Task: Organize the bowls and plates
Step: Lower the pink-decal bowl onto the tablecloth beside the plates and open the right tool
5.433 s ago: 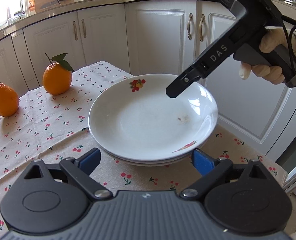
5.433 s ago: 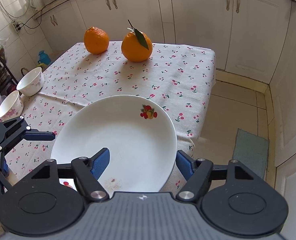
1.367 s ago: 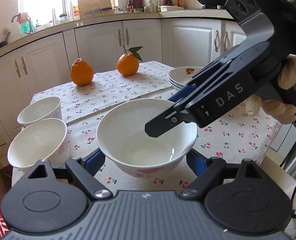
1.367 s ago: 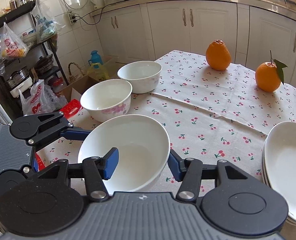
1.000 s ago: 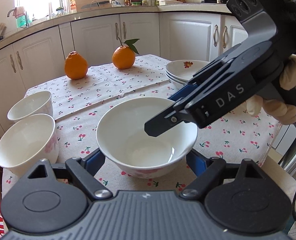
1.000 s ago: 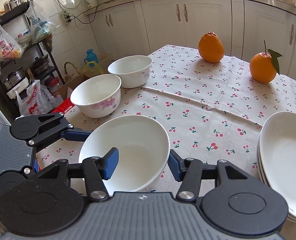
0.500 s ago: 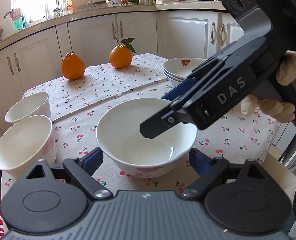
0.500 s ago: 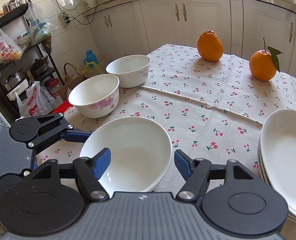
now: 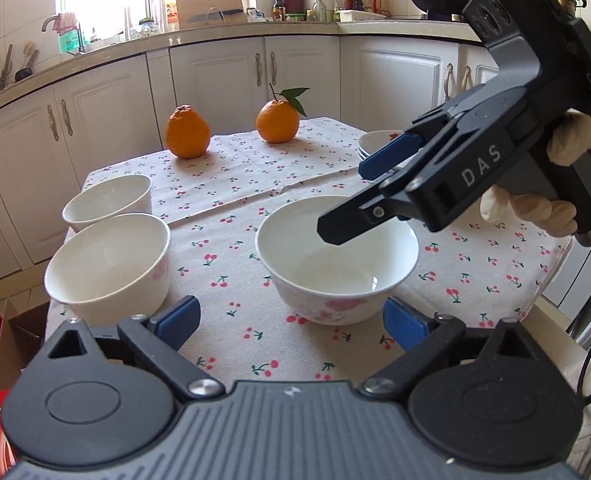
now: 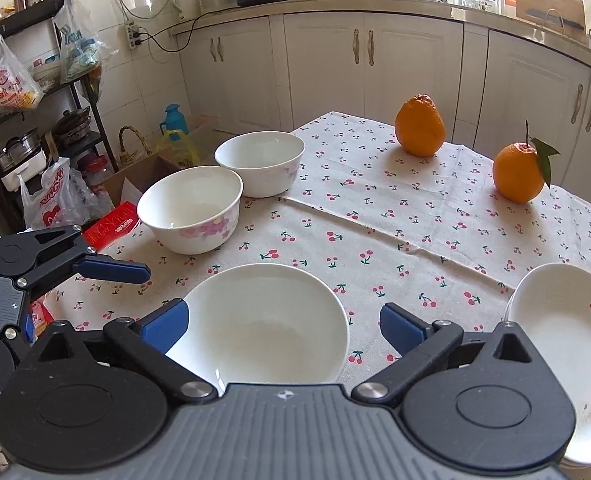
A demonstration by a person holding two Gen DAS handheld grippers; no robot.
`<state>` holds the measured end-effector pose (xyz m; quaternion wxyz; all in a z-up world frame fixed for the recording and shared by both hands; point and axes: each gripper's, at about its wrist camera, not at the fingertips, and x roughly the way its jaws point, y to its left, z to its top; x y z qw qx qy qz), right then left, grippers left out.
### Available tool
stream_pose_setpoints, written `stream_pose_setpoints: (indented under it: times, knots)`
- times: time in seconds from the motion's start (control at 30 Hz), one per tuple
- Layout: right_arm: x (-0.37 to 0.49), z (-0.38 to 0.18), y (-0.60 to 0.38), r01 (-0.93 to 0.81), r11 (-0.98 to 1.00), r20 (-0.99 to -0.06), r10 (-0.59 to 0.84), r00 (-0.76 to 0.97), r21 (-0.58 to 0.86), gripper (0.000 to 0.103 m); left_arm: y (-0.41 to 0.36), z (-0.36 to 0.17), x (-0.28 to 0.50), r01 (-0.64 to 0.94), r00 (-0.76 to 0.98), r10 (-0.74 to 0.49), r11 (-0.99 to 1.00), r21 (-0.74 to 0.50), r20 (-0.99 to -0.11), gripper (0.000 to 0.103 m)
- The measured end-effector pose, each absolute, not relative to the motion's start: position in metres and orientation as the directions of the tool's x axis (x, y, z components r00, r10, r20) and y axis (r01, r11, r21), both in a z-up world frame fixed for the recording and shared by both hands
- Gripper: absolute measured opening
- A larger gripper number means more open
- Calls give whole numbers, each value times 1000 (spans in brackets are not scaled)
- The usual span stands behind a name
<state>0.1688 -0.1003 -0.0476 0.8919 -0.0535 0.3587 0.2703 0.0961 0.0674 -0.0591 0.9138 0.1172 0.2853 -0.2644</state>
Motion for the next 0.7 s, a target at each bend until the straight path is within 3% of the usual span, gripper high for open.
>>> stream_pose_setpoints:
  times: [0.7]
  knots:
    - [212,-24,-30,-608,793,-684,469,559,46,103,142,-63,140,350,815,-237,928,124,-528,98]
